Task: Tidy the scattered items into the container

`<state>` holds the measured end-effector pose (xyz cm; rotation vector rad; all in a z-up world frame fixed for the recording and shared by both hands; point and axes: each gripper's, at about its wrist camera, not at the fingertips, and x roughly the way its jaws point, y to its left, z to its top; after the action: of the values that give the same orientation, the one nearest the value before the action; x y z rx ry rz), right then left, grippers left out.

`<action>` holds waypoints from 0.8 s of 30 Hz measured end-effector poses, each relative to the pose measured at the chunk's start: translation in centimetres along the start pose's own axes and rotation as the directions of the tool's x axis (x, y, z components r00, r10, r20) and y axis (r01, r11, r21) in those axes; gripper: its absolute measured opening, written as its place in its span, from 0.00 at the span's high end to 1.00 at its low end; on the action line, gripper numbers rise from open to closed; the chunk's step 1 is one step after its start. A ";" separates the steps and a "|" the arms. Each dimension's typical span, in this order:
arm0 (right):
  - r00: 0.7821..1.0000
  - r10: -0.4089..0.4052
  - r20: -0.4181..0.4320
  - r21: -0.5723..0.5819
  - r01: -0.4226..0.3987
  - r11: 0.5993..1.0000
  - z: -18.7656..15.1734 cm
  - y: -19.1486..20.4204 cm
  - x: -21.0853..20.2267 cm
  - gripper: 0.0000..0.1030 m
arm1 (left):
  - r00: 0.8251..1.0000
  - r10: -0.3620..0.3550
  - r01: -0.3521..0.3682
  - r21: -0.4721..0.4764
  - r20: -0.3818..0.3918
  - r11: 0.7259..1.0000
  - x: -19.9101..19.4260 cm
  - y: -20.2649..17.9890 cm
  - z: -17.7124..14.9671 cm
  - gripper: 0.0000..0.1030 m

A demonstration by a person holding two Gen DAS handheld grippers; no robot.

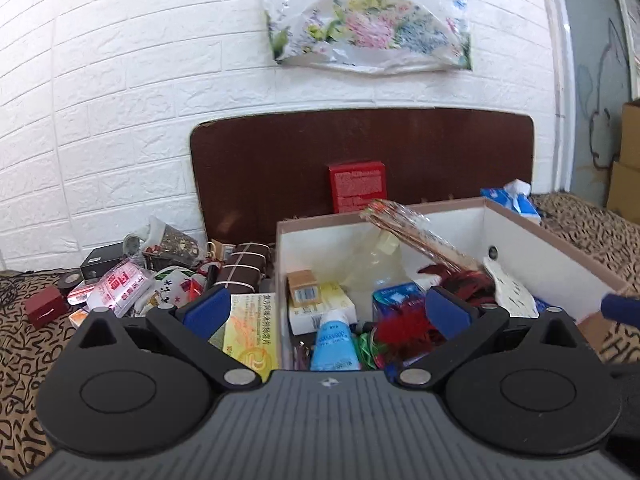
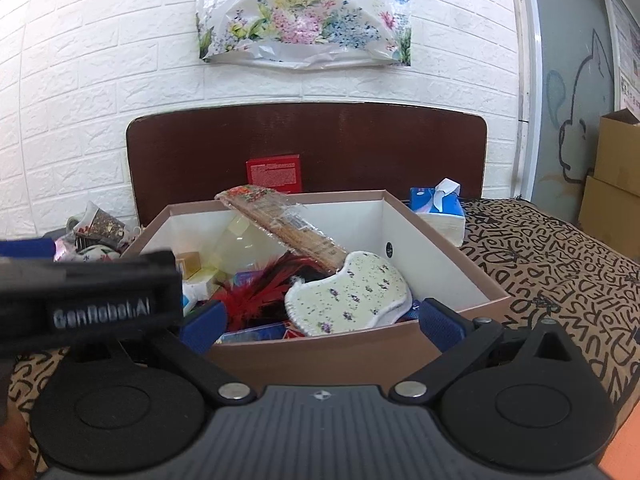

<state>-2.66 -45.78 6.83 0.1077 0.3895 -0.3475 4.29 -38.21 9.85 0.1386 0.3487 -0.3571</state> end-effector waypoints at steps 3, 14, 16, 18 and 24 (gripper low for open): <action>1.000 -0.002 0.005 -0.002 0.002 1.000 0.0 -0.3 -0.2 0.00 | 0.999 -0.027 0.027 -0.002 0.020 1.000 -0.4 0.0 -0.1 0.00; 1.000 -0.003 0.009 -0.003 0.003 1.000 -0.1 -0.9 -0.2 0.00 | 0.997 -0.024 0.023 0.020 0.078 1.000 -0.8 -1.0 0.1 0.00; 1.000 -0.004 0.008 -0.010 0.004 1.000 0.0 -0.8 -0.2 0.00 | 0.997 -0.050 0.049 0.018 0.055 0.999 -0.5 -0.9 0.3 0.00; 1.000 -0.006 0.008 -0.017 0.006 1.000 -0.1 -0.7 -0.2 0.00 | 0.998 -0.060 0.060 0.009 0.032 0.998 -0.3 -0.8 0.2 0.00; 1.000 -0.010 0.009 -0.020 0.010 1.000 -0.1 -0.7 -0.2 0.00 | 0.992 0.079 -0.086 0.080 0.094 0.993 -1.0 -1.8 -0.5 0.00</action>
<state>-3.06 -46.38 6.81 0.0846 0.3846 -0.3539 2.62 -39.51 9.60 0.2180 0.2372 -0.2953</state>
